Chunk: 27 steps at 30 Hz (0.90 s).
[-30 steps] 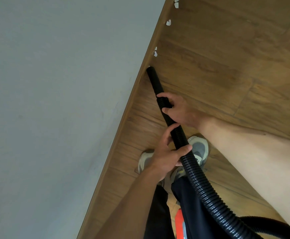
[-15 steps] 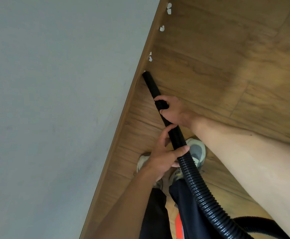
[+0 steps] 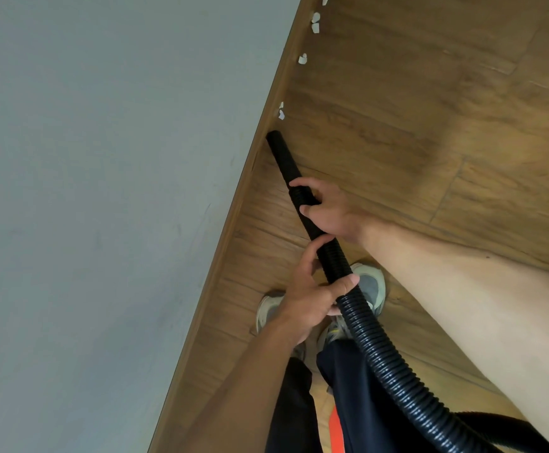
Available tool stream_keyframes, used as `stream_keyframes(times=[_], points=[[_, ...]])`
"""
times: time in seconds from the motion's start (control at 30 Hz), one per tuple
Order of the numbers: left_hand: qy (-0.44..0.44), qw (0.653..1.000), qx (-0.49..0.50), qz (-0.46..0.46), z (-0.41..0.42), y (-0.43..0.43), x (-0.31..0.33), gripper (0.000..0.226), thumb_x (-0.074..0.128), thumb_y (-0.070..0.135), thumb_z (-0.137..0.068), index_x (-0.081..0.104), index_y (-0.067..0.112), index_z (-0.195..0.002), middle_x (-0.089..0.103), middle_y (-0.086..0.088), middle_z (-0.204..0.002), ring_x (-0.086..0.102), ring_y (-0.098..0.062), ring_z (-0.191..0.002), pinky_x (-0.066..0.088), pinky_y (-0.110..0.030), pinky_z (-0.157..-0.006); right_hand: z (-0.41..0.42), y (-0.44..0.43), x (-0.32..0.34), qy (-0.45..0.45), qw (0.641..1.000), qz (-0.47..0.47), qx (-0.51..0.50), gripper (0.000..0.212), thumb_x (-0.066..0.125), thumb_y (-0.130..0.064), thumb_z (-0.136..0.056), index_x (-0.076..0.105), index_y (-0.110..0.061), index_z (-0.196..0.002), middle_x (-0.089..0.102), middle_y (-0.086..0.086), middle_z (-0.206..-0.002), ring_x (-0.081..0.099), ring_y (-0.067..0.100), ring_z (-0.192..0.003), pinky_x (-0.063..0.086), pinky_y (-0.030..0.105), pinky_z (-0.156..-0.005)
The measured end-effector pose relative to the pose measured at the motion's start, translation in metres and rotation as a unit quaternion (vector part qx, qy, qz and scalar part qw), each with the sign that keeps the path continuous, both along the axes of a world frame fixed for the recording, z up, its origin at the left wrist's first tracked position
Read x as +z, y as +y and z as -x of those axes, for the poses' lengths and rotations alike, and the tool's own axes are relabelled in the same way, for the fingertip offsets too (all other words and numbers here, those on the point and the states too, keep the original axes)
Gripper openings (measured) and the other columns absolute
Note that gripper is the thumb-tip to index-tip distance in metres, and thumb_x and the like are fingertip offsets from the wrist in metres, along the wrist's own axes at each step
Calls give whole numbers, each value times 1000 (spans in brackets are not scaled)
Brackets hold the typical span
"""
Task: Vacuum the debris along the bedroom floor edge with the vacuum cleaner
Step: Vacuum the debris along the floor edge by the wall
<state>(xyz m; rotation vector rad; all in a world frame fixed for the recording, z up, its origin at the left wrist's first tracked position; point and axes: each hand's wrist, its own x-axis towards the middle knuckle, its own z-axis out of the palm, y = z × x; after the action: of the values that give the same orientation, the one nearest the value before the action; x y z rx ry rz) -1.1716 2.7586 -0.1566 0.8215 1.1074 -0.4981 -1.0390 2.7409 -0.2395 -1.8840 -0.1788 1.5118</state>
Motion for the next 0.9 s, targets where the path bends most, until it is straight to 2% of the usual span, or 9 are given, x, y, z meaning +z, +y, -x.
stream_keyframes(times=[0.17,0.3,0.5,0.7,0.83,0.9], points=[[14,1000,3,-4,0,3,-4,68,75,6,-87,49,46,-136,53,1,-132,67,-18,-108,63,-37,-75,0,7,-8,7,1000,18,24,53,53,-6,-93,55,-41,-132,62,-3,-100,63,15,-84,52,24,-66],[23,1000,5,0,4,4,-9,70,76,6,-87,49,48,-136,53,3,-133,67,-19,-110,63,-41,-78,4,9,-8,-33,997,28,64,53,53,-7,-92,53,-37,-136,61,0,-110,60,13,-84,46,20,-61],[24,999,15,28,5,4,-9,72,74,2,-87,49,51,-134,53,1,-137,64,-19,-116,60,-51,-88,5,12,-2,-93,986,56,129,57,54,-9,-92,47,-34,-143,60,9,-125,64,23,-94,55,31,-76],[18,999,20,41,3,-1,-7,72,73,0,-88,48,48,-136,55,1,-135,64,-21,-115,60,-50,-88,3,9,2,-108,979,67,158,59,54,-7,-91,46,-31,-144,59,10,-128,64,27,-100,58,36,-82],[13,998,23,51,3,-4,-5,71,72,0,-88,50,48,-134,54,2,-135,61,-21,-119,59,-52,-89,3,3,0,-104,980,67,159,58,53,-6,-91,47,-33,-142,60,9,-125,63,24,-97,50,27,-69],[9,999,22,45,5,-6,-3,71,72,0,-88,48,47,-136,53,6,-131,61,-15,-116,60,-47,-86,4,-1,-1,-99,983,52,144,56,53,-7,-92,49,-33,-141,61,7,-122,62,20,-92,46,22,-63]])
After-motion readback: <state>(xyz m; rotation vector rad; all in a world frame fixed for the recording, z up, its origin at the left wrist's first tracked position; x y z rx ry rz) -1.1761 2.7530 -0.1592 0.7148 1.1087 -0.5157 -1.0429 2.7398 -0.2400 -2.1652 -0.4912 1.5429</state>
